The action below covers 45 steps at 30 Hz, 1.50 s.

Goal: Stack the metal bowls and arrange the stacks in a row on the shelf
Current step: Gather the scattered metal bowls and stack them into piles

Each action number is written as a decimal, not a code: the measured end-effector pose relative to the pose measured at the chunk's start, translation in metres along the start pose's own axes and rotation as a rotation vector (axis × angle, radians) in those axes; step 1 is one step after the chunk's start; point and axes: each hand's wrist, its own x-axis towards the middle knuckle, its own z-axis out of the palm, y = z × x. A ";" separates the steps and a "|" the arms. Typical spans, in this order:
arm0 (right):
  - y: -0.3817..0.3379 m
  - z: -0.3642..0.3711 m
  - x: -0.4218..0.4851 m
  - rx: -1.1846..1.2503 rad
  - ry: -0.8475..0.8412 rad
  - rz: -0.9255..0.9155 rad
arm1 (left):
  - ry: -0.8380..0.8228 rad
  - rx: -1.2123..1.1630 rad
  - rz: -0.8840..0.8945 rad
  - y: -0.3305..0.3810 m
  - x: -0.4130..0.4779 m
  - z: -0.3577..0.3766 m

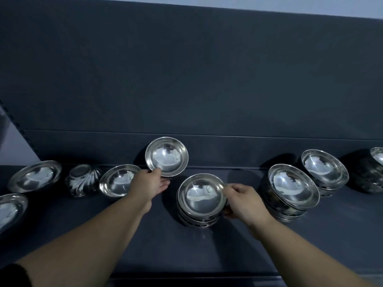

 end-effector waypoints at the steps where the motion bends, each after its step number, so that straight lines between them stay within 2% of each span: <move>1: 0.001 0.001 0.001 0.008 -0.008 0.002 | 0.007 0.009 0.023 0.004 -0.005 -0.002; 8: 0.005 0.002 0.001 0.055 -0.011 -0.094 | -0.143 0.191 0.049 0.012 -0.056 -0.012; 18: 0.012 -0.013 -0.008 -0.010 -0.021 -0.098 | -0.196 0.417 0.026 0.008 -0.081 -0.002; 24: 0.030 -0.012 -0.014 0.002 -0.242 -0.146 | -0.154 0.466 0.058 -0.008 -0.085 -0.002; 31: 0.034 -0.006 -0.002 0.023 -0.220 -0.237 | -0.207 0.260 0.031 -0.017 -0.086 0.001; 40: 0.019 0.002 0.024 -0.074 -0.157 -0.282 | -0.205 0.144 0.061 -0.021 -0.069 0.022; 45: 0.011 0.003 0.034 -0.161 -0.194 -0.245 | -0.185 0.212 0.120 -0.019 -0.054 0.024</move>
